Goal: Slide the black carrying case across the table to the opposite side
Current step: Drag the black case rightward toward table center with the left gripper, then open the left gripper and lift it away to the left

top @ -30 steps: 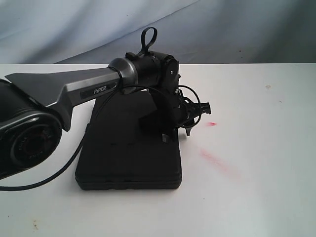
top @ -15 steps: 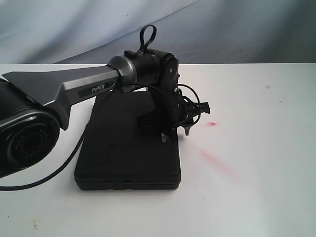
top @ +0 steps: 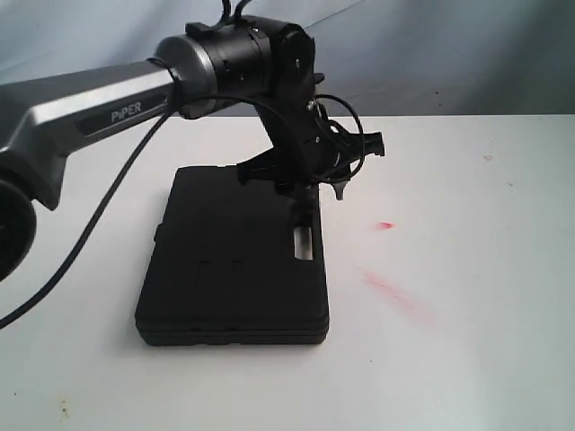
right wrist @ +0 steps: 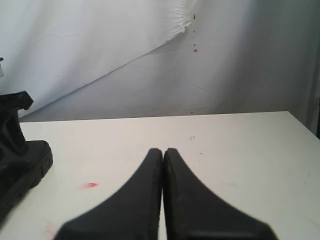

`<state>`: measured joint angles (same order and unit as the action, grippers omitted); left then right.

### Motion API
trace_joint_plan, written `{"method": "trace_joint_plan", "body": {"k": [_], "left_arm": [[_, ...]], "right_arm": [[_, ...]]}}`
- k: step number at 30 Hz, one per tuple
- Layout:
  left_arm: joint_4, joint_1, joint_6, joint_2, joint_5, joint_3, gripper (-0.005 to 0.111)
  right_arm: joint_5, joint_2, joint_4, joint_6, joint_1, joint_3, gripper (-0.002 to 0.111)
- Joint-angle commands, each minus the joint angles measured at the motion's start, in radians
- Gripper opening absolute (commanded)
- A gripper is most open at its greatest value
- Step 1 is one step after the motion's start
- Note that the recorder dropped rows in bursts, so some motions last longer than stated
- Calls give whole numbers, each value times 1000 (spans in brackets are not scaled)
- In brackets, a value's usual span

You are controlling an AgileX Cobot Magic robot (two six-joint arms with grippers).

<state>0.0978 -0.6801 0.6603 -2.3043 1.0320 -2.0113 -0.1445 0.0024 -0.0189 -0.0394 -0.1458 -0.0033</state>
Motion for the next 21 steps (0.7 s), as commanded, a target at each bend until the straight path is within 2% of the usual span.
{"method": "trace_joint_plan", "body": {"k": [1, 3, 4, 5, 10, 17, 21], "left_arm": [[-2, 1, -146, 74, 73, 5, 42], [-7, 1, -198, 110, 103, 7, 23], [-18, -8, -216, 142, 108, 19, 5], [-65, -24, -231, 174, 105, 37, 0], [-271, -116, -247, 297, 63, 171, 0], [-282, -180, -233, 458, -122, 446, 0], [-243, -181, -217, 555, -209, 582, 0]], "right_arm": [[8, -2, -3, 6, 7, 3, 0], [8, -2, -3, 6, 7, 3, 0], [8, -2, -3, 6, 7, 3, 0], [8, -2, -3, 6, 7, 3, 0], [8, -2, -3, 6, 7, 3, 0], [8, -2, -3, 6, 7, 3, 0], [8, -2, -3, 6, 7, 3, 0]]}}
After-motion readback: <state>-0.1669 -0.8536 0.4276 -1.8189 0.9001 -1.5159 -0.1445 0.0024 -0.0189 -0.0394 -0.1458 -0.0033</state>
